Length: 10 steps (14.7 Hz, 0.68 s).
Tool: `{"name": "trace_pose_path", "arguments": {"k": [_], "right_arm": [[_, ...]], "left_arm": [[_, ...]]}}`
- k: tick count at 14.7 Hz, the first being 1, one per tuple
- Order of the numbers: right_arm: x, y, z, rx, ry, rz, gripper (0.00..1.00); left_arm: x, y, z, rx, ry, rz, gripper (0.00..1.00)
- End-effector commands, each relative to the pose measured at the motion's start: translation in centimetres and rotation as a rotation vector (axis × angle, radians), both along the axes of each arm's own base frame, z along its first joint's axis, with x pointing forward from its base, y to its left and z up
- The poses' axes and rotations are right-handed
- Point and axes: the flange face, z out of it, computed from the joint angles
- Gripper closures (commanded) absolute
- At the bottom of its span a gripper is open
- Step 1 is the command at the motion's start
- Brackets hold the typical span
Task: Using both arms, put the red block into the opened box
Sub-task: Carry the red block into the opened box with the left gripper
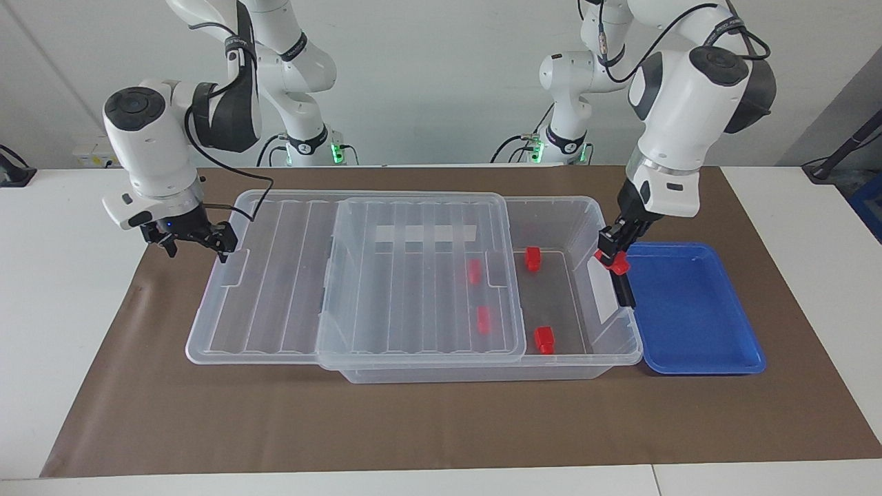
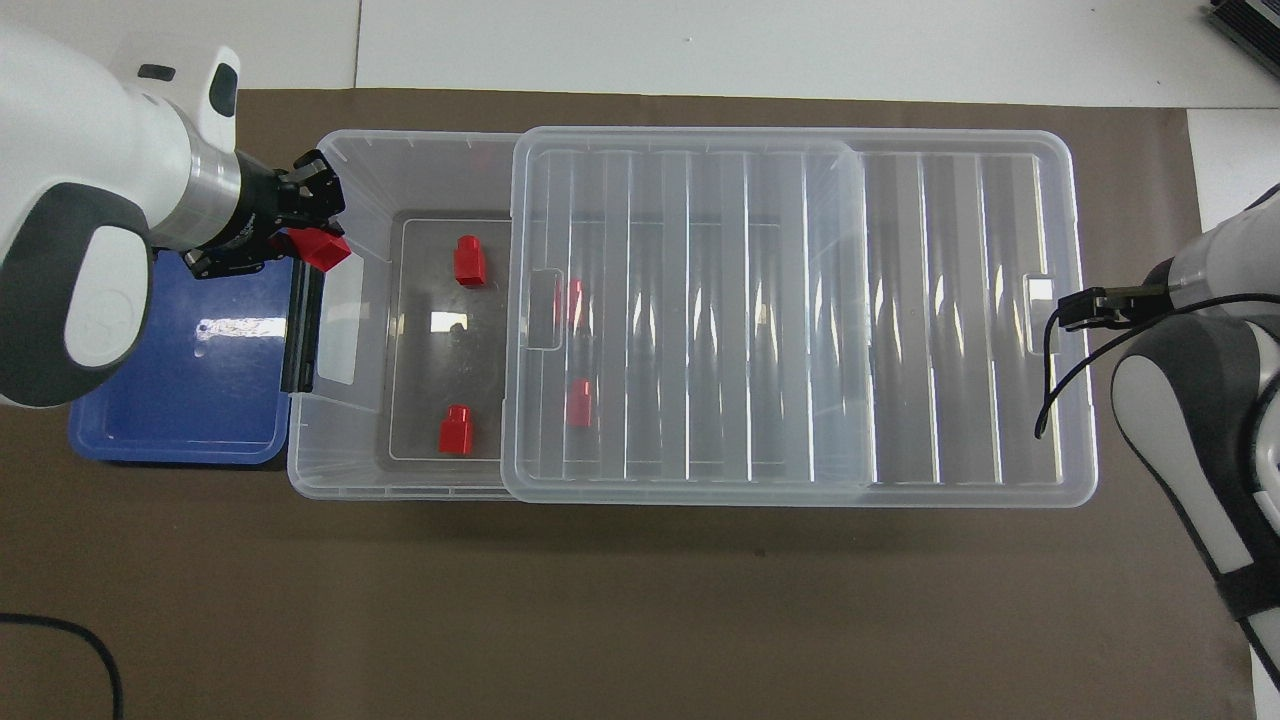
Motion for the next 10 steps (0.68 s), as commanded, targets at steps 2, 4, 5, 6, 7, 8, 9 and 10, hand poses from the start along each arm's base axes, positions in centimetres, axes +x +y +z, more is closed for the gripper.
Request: {"name": "trace_pose_path", "arguments": {"k": [2,4,5,6,7,8,9,10], "right_arm": [[-0.4,0.7,3.7,0.059,-0.023,-0.016,0.0],[-1.2,1.5,6.6,0.104,-0.04,-0.025,0.0],[-1.7,1.7,7.9,0.119,-0.037,-0.027,0.0],[-2.1,1.9,9.0,0.145,-0.025,-0.036,0.0],[-2.3,2.1,10.1,0.166,-0.008,-0.044,0.0],[-2.6,2.2,11.1,0.168,0.007,-0.046,0.0],[-2.9,2.2,12.4,0.169,0.015,-0.047,0.0],[-3.2,2.4,13.5,0.17,0.025,-0.046,0.0]], "left_arm": [[-2.7,-1.6,-5.1,0.01,-0.002,-0.014,1.0],[-3.0,-1.5,-7.6,0.007,-0.015,-0.021,1.0],[-3.1,-1.5,-8.5,0.004,-0.019,-0.021,1.0],[-3.0,-1.7,-9.1,0.004,-0.021,-0.024,1.0],[-3.1,-2.4,-10.5,0.013,-0.004,-0.042,1.0],[-2.9,-2.5,-11.8,0.05,0.004,-0.069,1.0],[-3.1,-3.7,-13.9,0.083,0.026,-0.108,1.0],[-3.3,-4.7,-15.4,0.105,0.036,-0.14,1.0]]}}
